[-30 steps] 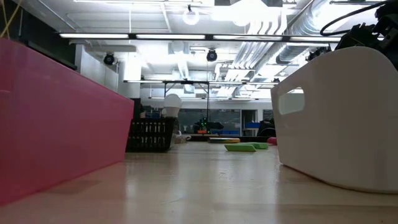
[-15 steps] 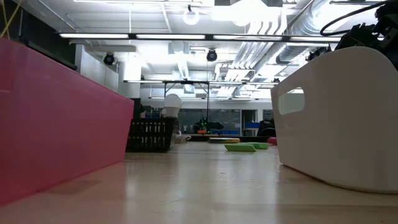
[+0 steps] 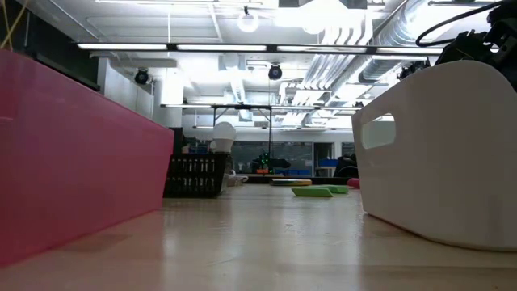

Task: Pick & Place School Supplies
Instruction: Put the yellow crayon box into the pink bin

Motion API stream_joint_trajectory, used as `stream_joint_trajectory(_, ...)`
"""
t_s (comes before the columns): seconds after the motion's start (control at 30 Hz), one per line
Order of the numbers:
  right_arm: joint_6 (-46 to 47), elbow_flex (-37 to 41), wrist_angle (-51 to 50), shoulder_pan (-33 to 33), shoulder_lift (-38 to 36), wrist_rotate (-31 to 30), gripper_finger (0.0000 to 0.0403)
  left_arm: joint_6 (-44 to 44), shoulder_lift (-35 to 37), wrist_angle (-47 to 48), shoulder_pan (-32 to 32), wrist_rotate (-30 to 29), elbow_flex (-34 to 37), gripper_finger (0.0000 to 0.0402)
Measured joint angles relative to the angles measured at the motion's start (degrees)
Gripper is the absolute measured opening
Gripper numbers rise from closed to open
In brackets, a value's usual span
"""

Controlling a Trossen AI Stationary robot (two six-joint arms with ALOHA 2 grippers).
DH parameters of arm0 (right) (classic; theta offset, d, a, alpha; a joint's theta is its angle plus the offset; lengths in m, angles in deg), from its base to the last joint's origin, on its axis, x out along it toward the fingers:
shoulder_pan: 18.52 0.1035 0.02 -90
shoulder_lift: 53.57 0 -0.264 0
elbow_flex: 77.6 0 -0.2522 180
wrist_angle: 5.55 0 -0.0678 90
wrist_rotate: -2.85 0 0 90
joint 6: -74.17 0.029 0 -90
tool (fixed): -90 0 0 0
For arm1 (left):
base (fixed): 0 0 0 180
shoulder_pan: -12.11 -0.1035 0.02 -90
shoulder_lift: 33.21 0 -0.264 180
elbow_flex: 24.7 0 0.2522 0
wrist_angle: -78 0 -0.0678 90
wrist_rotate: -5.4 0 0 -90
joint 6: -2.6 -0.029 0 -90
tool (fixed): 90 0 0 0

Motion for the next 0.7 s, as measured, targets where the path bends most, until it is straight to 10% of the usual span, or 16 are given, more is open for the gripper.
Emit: stream_joint_trajectory(0.7,0.0,0.0,0.0,0.0,0.0,0.0,0.0072,1.4,0.5,1.1,0.0,-1.3,0.0,0.0198)
